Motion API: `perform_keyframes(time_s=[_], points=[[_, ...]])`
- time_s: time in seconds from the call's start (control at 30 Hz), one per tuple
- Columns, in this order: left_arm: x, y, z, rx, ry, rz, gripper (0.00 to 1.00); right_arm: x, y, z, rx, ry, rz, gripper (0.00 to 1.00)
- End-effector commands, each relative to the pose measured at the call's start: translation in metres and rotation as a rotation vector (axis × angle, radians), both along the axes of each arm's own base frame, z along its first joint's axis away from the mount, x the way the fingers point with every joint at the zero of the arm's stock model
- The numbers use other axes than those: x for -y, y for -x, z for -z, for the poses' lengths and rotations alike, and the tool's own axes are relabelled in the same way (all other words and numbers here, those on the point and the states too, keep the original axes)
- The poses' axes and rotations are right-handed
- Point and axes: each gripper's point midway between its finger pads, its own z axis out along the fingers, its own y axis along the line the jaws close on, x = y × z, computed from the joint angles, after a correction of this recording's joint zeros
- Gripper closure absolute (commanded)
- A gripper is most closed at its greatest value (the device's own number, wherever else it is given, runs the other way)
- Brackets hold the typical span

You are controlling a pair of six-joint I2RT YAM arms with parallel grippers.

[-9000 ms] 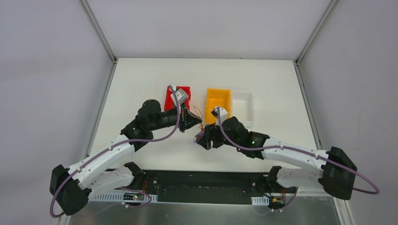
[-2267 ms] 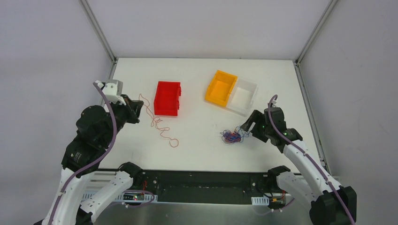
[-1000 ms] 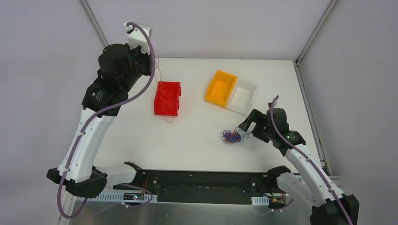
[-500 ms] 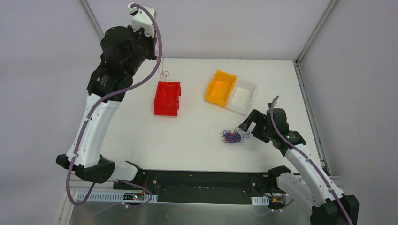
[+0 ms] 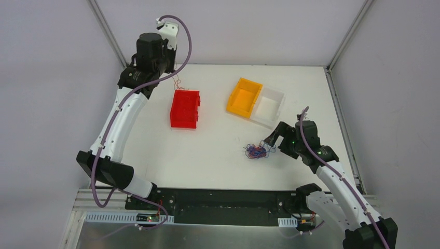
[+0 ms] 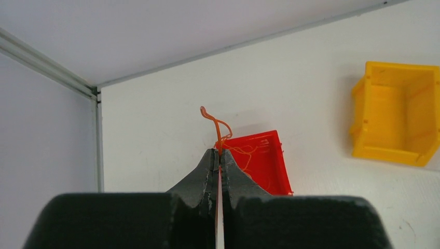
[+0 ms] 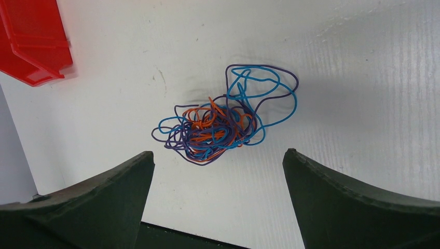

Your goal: Untangle the cables

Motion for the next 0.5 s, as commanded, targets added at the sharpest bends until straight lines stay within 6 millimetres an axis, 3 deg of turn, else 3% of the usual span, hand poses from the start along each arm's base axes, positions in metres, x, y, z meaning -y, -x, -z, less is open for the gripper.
perform_keyframes(time_s=[0.0, 0.3, 0.47], points=[[0.005, 0.002, 0.013, -0.015, 0.057, 0.008, 1.0, -0.002, -0.004, -0.016, 0.034, -0.014, -0.006, 0.01], [0.011, 0.018, 0.087, -0.185, 0.099, 0.007, 1.0, -0.004, -0.006, -0.013, 0.022, -0.022, -0.007, 0.01], [0.017, 0.016, 0.133, -0.284, 0.095, 0.015, 1.0, -0.005, -0.006, -0.011, 0.019, -0.022, -0.009, 0.01]])
